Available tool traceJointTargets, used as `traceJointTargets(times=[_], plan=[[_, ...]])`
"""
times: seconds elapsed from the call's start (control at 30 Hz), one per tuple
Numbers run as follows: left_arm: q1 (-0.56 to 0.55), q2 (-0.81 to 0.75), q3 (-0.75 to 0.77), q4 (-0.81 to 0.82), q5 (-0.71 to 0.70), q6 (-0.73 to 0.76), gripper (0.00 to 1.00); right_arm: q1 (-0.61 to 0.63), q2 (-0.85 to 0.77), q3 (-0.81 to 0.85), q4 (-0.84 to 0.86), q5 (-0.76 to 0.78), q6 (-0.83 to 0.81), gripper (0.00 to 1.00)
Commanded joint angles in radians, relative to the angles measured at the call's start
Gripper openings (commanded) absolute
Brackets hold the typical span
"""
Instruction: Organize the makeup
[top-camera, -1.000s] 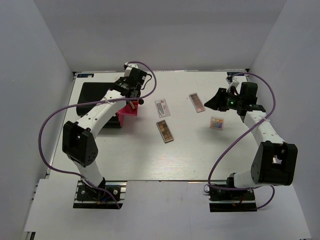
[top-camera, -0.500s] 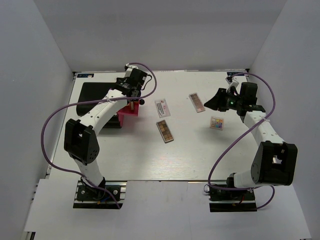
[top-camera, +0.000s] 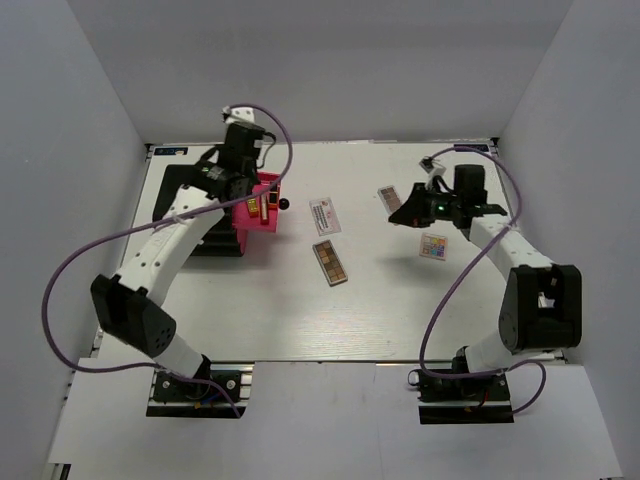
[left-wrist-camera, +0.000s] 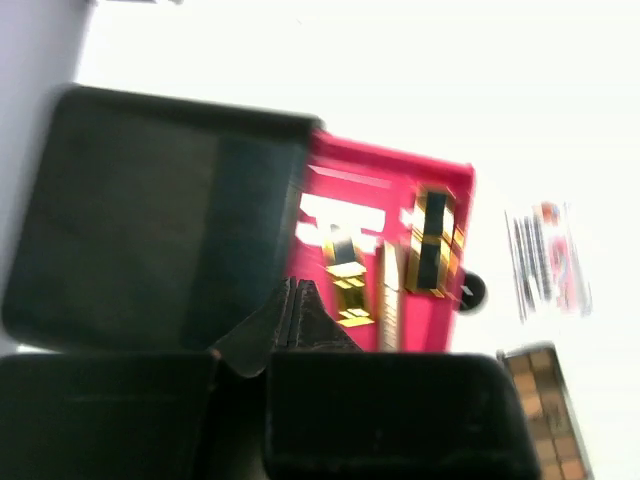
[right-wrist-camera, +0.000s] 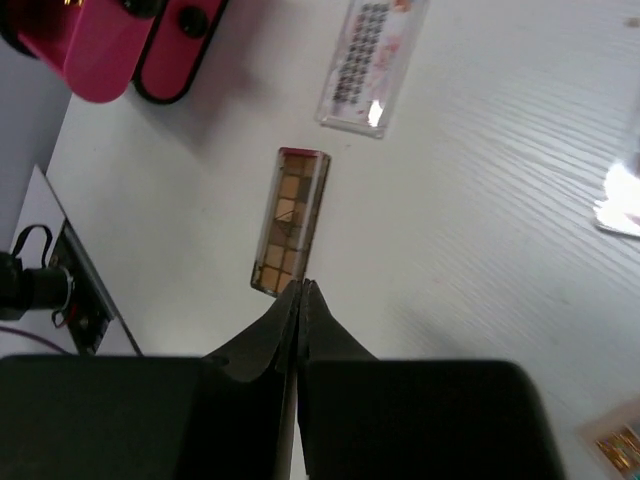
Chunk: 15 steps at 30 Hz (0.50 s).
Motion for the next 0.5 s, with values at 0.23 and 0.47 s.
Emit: traceJointTargets(times=[0.23,0.47], plan=[[0.324,-0.089,-0.012,0.063,0.052,-0.028,0.0,0.33,0.204,0.34,-0.01,0.335,-0.011,0.0],[0.548,-0.118,-0.086,0.126,0.084,-0.087,0.15,0.442,0.425,0.572,-0.032,0.482,0.057,0.0]])
